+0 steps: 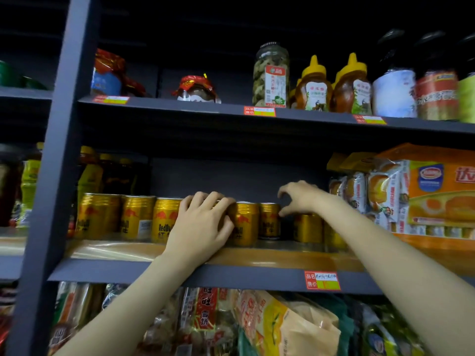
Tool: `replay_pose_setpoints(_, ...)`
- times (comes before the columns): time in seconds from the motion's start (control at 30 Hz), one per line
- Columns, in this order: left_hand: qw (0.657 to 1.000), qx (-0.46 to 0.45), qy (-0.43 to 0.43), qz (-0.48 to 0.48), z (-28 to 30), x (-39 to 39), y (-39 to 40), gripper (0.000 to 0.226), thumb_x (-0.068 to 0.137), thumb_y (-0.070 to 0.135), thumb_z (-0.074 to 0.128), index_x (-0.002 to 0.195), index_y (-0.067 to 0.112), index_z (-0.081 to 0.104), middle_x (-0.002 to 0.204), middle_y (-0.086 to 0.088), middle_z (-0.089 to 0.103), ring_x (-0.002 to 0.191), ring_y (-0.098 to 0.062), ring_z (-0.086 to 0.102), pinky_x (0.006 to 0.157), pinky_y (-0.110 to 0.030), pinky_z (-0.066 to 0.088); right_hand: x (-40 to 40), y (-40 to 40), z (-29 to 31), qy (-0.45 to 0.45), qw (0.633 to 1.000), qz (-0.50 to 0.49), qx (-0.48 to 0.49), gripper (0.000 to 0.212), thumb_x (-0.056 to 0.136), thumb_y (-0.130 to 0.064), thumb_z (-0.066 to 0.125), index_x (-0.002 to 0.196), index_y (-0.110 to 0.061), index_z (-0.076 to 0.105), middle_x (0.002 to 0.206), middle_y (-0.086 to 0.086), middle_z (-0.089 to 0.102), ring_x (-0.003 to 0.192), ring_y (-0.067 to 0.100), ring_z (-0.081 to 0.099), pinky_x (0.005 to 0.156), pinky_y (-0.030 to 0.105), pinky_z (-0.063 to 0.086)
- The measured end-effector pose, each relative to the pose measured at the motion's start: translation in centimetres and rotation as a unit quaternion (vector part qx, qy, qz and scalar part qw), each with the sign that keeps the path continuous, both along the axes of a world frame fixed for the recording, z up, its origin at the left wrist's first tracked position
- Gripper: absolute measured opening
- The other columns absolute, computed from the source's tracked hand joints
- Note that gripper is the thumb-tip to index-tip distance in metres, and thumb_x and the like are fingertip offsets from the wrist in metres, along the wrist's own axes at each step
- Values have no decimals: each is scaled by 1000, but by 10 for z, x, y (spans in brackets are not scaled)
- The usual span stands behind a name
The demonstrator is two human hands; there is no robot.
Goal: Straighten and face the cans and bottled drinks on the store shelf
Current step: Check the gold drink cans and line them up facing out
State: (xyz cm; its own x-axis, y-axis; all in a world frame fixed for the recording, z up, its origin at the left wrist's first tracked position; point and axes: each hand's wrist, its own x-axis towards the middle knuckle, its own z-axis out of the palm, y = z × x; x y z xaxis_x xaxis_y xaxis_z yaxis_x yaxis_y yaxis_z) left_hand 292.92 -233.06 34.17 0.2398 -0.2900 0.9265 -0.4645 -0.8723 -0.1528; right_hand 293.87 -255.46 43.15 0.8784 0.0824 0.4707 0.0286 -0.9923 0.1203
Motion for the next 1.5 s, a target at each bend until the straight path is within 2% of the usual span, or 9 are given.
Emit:
replay_pose_setpoints(0.2, 1000, 0, -1, -2, 0, 1, 0, 40, 86, 36, 33, 112, 22, 60, 104, 3, 61, 95, -22, 55, 87, -41, 43, -40, -54, -1, 172, 982, -69, 28, 88, 80, -46, 69, 150, -31, 17, 157, 1, 20, 142, 25, 23, 112, 40, 26)
replay_pose_setpoints(0.4, 1000, 0, -2, -1, 0, 2, -1, 41, 86, 36, 32, 111, 22, 60, 103, 3, 61, 93, -22, 55, 86, -40, 43, -40, -65, -15, 77, 994, 4, 82, 68, 83, -47, 65, 143, -29, 38, 147, -1, 41, 133, 20, 40, 107, 35, 36)
replay_pose_setpoints(0.6, 1000, 3, 3, -1, 0, 1, 0, 41, 86, 36, 32, 112, 22, 60, 104, 2, 61, 94, -23, 55, 86, -41, 43, -39, -51, -25, -45, 995, 20, 90, 46, 88, -26, 65, 132, -17, 55, 136, 6, 50, 125, 21, 47, 97, 30, 40)
replay_pose_setpoints(0.87, 1000, 1, -2, 1, 0, 2, -1, 40, 86, 36, 33, 112, 22, 60, 103, 2, 61, 94, -23, 56, 86, -41, 44, -30, -20, -25, -69, 974, 129, 170, 34, 84, -21, 70, 117, -16, 66, 127, 5, 59, 119, 19, 52, 94, 29, 42)
replay_pose_setpoints(0.97, 1000, 0, -5, 0, -1, 1, -1, 40, 86, 34, 32, 112, 21, 60, 103, 1, 61, 93, -23, 55, 86, -41, 44, -22, -4, -28, -90, 968, 134, 192, 31, 82, -23, 72, 111, -15, 69, 118, 3, 62, 114, 18, 54, 90, 27, 42)
replay_pose_setpoints(1.07, 1000, -1, -5, -4, -1, 0, -1, 41, 87, 34, 32, 113, 20, 60, 104, 0, 61, 94, -24, 55, 87, -42, 44, -8, 6, -33, -110, 969, 93, 203, 28, 81, -25, 72, 108, -17, 69, 117, 4, 62, 113, 23, 54, 97, 46, 46)
replay_pose_setpoints(1.17, 1000, -1, -1, 1, -2, 0, -1, 42, 87, 35, 31, 114, 20, 60, 105, 1, 61, 95, -24, 55, 88, -41, 43, 5, 14, -36, -131, 969, 32, 207, 28, 85, -24, 69, 112, -19, 64, 118, 6, 61, 113, 26, 55, 98, 51, 43)
replay_pose_setpoints(1.3, 1000, 2, 5, 0, -1, 0, 0, 42, 87, 35, 31, 115, 21, 59, 106, 1, 60, 96, -23, 54, 88, -41, 43, 21, 20, -38, -135, 971, -19, 195, 28, 90, -20, 64, 118, -16, 60, 119, 7, 58, 115, 28, 51, 100, 49, 36)
replay_pose_setpoints(1.5, 1000, 0, 6, 1, -1, 1, 1, 42, 87, 35, 31, 115, 22, 59, 106, 2, 60, 96, -22, 54, 88, -41, 43, -2, -12, -22, -31, 966, 60, 248, 53, 81, -31, 72, 129, -20, 51, 141, 7, 42, 129, 27, 40, 102, 38, 40)
